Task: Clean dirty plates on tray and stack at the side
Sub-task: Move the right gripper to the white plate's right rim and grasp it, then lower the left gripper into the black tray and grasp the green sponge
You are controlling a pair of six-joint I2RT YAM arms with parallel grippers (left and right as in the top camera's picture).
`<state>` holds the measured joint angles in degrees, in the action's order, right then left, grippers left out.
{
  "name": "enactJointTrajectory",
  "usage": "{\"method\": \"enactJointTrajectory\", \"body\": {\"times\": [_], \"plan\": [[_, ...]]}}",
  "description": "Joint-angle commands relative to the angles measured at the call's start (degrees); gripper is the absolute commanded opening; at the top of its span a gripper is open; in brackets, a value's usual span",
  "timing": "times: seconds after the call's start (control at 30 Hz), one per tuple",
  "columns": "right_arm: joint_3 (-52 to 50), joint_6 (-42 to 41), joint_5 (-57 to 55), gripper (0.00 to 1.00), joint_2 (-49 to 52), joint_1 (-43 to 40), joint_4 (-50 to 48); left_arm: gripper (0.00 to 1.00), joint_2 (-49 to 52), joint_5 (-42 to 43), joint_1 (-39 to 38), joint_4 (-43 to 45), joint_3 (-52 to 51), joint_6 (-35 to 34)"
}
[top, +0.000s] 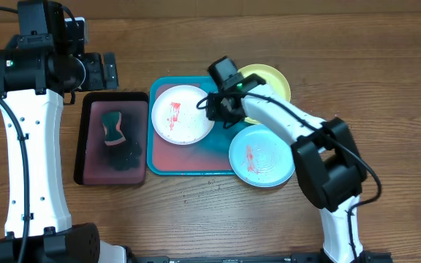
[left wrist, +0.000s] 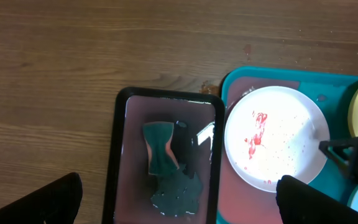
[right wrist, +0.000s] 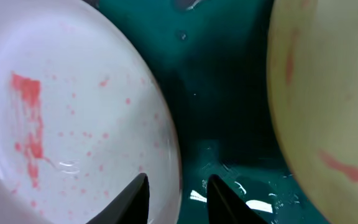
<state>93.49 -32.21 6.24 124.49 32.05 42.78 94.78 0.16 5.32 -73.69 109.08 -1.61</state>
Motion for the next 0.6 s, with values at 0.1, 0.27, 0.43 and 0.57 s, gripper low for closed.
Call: {"method": "enactJointTrajectory", "body": {"times": [0.1,0.27,0.43,0.57], "plan": [[1.4,-3.7,-6.0,0.26,0.6,0.8,-0.6,1.00,0.6,0.0,0.2,0.3,0.2,-1.2],[1.3,-4.1,-6.2,0.21,2.5,0.8,-2.1,0.97,1.4,-0.6,0.3,1.4,-3.6,-1.2],[1.3,-4.1,-5.7,0.20,3.1,1.0,-2.8,0.93,4.4,-1.7,0.3,1.3,-4.8,-1.2],[1.3,-4.1,-5.0,0.11,3.1,1.2,-3.1,0.91,8.2,-1.6,0.3,1.3,-4.8,-1.2]]}}
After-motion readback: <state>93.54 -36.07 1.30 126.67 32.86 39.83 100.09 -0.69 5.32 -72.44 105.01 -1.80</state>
